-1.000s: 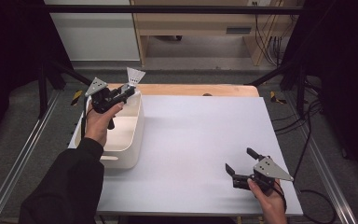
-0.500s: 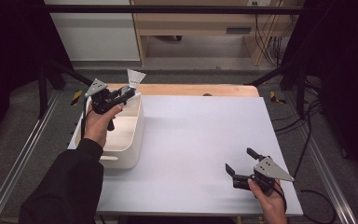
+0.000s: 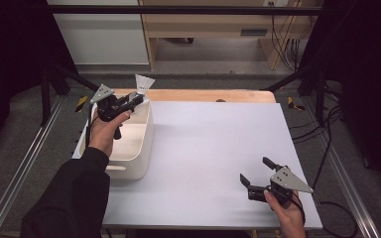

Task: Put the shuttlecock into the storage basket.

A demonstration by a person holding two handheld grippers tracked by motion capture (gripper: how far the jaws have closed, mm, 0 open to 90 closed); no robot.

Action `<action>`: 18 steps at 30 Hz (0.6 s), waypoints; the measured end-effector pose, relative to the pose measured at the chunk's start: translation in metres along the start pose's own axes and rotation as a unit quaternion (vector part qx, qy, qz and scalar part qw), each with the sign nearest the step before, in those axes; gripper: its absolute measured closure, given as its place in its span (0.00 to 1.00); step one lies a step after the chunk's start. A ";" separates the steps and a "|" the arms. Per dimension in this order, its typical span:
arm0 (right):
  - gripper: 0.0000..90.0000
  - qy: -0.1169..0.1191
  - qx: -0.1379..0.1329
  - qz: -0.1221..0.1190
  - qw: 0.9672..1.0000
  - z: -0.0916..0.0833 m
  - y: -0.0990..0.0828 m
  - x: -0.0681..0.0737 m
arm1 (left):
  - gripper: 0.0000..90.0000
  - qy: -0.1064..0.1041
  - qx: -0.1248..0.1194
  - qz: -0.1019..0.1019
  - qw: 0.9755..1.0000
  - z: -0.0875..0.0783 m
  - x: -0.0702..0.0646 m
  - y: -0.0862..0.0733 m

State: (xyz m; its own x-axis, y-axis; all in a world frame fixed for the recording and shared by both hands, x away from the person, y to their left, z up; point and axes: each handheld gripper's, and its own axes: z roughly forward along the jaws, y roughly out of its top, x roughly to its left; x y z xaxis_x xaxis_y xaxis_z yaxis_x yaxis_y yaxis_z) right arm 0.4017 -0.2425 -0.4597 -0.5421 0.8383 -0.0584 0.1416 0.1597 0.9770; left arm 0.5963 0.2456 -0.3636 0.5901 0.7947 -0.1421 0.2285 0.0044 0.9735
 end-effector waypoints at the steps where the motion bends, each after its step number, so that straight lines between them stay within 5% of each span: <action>1: 0.04 -0.001 0.001 0.001 1.000 0.000 0.000 0.000 | 0.73 -0.001 0.001 0.000 1.000 0.000 0.000 -0.001; 18: 0.04 -0.001 0.001 0.000 1.000 0.000 0.000 0.000 | 0.73 -0.005 0.002 -0.008 1.000 0.004 0.001 -0.007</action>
State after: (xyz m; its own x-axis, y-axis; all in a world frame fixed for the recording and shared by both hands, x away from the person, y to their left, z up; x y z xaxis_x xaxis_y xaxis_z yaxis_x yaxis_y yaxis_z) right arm 0.4017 -0.2431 -0.4597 -0.5407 0.8391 -0.0595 0.1424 0.1610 0.9766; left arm 0.5986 0.2436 -0.3714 0.5947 0.7881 -0.1591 0.2404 0.0145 0.9706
